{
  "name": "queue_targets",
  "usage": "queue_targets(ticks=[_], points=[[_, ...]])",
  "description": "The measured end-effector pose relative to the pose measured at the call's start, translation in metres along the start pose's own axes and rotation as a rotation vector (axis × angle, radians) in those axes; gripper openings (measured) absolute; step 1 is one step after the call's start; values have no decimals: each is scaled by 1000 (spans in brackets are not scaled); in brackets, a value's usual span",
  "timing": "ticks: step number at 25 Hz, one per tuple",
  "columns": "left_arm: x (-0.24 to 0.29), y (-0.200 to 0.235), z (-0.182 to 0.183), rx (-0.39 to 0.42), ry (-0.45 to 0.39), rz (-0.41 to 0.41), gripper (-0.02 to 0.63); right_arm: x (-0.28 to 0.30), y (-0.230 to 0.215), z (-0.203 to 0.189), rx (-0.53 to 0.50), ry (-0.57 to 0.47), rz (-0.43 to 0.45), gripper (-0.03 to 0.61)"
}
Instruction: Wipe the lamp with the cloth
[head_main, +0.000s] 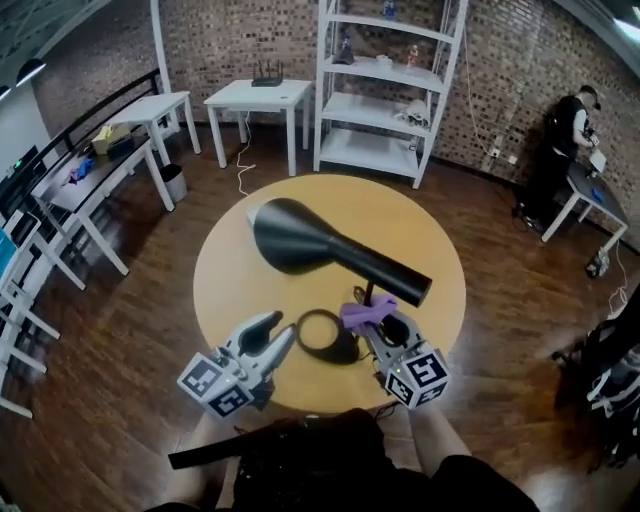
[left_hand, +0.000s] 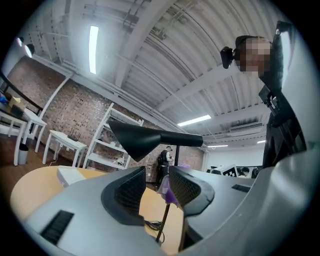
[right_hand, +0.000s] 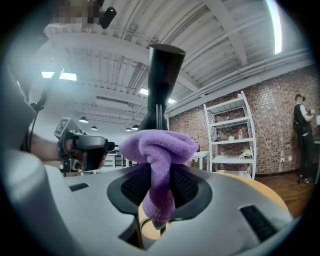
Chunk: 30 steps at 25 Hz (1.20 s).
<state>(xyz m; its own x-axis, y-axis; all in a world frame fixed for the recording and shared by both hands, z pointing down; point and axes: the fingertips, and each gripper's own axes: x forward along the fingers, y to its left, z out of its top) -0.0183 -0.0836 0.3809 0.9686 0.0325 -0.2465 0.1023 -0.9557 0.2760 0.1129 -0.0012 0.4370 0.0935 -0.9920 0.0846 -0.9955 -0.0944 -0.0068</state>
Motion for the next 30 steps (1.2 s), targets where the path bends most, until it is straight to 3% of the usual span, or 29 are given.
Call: queue_targets(ticks=[4,7,10,13,17,24,30], points=[[19,16,1,-21,-4,-64,132,-12,8,23,-39,-22,36,104],[27,31,2,-47,-15,-117,132,-13,17,51,-32,-87,19,103],[42,34,-8,-74,2,-180,131,-7,18,51,-48,-82,-23,104],[53,34,-15,-95,16,-244,132,3,14,35,-42,-57,-93,104],[57,35,-20,-129,51,-334,132,1,6,15,38,-89,-185,113],[51,43,-32,-178,156,-452,131,-20,-6,-25,49,-113,-394,120],[58,66,-45,-216,232,-547,130,-7,-10,-80,51,-15,-525,120]])
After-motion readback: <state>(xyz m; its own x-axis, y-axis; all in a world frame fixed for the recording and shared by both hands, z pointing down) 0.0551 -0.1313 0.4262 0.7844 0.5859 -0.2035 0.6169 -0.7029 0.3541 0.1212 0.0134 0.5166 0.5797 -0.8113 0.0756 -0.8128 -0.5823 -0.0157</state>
